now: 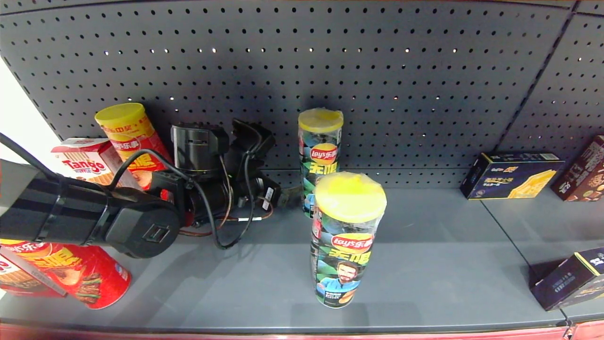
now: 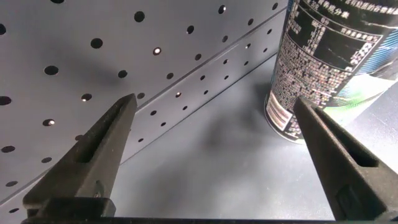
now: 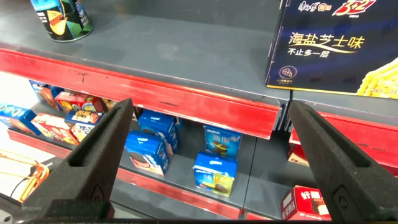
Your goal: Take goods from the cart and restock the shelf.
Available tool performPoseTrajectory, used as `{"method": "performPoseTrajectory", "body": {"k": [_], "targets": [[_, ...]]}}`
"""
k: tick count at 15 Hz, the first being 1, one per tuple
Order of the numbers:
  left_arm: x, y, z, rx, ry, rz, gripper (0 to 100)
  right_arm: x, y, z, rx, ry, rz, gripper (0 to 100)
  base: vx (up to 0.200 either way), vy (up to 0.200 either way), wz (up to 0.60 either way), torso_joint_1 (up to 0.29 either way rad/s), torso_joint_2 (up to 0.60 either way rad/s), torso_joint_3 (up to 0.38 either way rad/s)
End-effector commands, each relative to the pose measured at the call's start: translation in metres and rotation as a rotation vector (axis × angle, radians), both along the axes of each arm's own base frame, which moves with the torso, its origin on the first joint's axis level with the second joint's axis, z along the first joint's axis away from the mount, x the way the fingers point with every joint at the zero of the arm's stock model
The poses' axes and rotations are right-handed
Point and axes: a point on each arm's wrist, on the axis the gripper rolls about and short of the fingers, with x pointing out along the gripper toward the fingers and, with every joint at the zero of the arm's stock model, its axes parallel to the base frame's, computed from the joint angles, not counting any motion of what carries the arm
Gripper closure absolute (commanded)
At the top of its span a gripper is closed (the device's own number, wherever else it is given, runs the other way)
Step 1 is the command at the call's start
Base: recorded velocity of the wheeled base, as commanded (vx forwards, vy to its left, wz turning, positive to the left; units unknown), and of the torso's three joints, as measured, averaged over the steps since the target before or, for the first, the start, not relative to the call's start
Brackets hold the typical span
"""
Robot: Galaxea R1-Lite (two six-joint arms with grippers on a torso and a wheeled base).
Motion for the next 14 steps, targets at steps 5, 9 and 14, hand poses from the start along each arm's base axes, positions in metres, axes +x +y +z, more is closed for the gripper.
{"method": "performPoseTrajectory", "body": {"k": [5, 9, 14], "targets": [[0.001, -0.003, -0.003, 0.003, 0.005, -0.007, 0, 0.000, 0.000, 0.000, -0.001, 0.001, 0.001, 0, 0.000, 0.000, 0.00, 0.000, 0.00, 0.000], [0.002, -0.004, -0.003, 0.001, 0.003, -0.006, 0, 0.000, 0.000, 0.000, -0.001, 0.001, 0.001, 0, 0.000, 0.000, 0.00, 0.000, 0.00, 0.000], [-0.029, 0.011, 0.024, -0.004, -0.059, -0.013, 0, 0.000, 0.000, 0.000, -0.001, 0.001, 0.001, 0, 0.000, 0.000, 0.00, 0.000, 0.00, 0.000]]}}
